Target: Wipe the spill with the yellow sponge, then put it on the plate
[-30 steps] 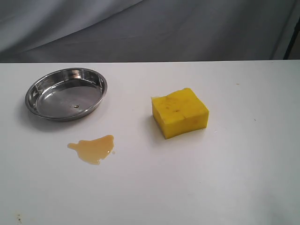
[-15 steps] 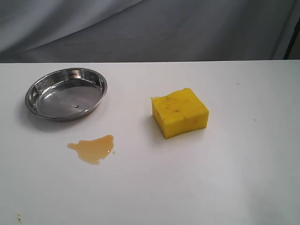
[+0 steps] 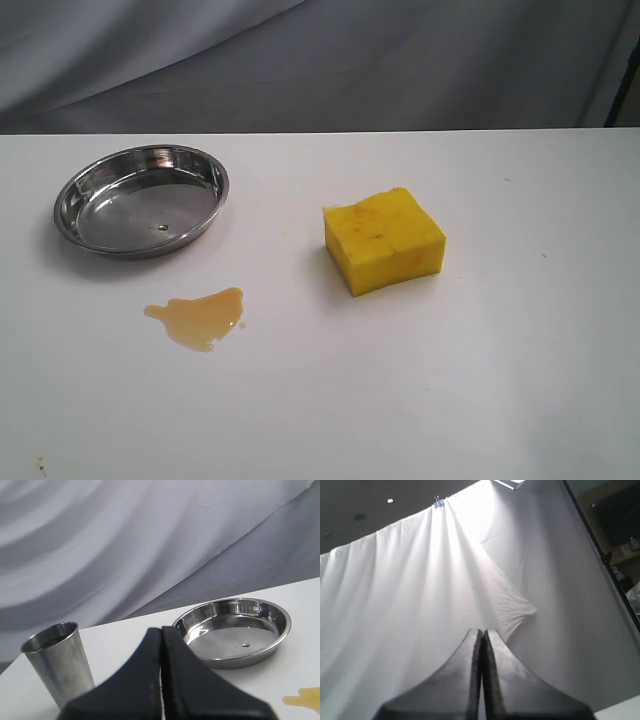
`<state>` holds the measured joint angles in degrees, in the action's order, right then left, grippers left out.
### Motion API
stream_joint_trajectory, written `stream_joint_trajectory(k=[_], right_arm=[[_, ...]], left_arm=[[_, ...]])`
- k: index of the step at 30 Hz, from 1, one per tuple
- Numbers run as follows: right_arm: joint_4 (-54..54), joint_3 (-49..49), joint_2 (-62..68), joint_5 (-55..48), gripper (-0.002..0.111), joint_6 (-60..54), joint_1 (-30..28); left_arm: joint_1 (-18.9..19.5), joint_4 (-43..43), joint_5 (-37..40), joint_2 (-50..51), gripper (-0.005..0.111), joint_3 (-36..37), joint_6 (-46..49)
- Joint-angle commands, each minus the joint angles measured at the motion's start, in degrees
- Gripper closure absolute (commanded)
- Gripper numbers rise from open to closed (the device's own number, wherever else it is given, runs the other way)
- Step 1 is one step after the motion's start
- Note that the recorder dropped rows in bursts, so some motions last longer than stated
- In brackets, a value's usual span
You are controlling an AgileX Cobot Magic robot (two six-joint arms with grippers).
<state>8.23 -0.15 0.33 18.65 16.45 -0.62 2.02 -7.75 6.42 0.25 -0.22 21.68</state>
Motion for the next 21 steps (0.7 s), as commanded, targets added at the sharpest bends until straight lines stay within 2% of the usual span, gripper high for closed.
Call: stream_joint_trajectory(k=[1,8,17,21], right_arm=[[-5.5,-1.2,-0.3,-0.5,0.108,0.5,0.1],[-9.3,-10.8,3.0,-12.5,0.108,0.6,0.1],[-11.7,-24.6,23.8,-23.9,0.108,-3.4,0.6],[-11.7,-30.0,33.2,-27.9,0.108,-10.1,4.8]], left_arm=[[-0.2,-0.1,-0.6,-0.2,0.107,0.2,-0.1],[-0.2,-0.1,-0.6,-0.2,0.107,0.2,-0.1],[-0.2,-0.1,-0.6,-0.2,0.107,0.2,-0.1],[-0.2,-0.1,-0.6,-0.2,0.107,0.2,-0.1]])
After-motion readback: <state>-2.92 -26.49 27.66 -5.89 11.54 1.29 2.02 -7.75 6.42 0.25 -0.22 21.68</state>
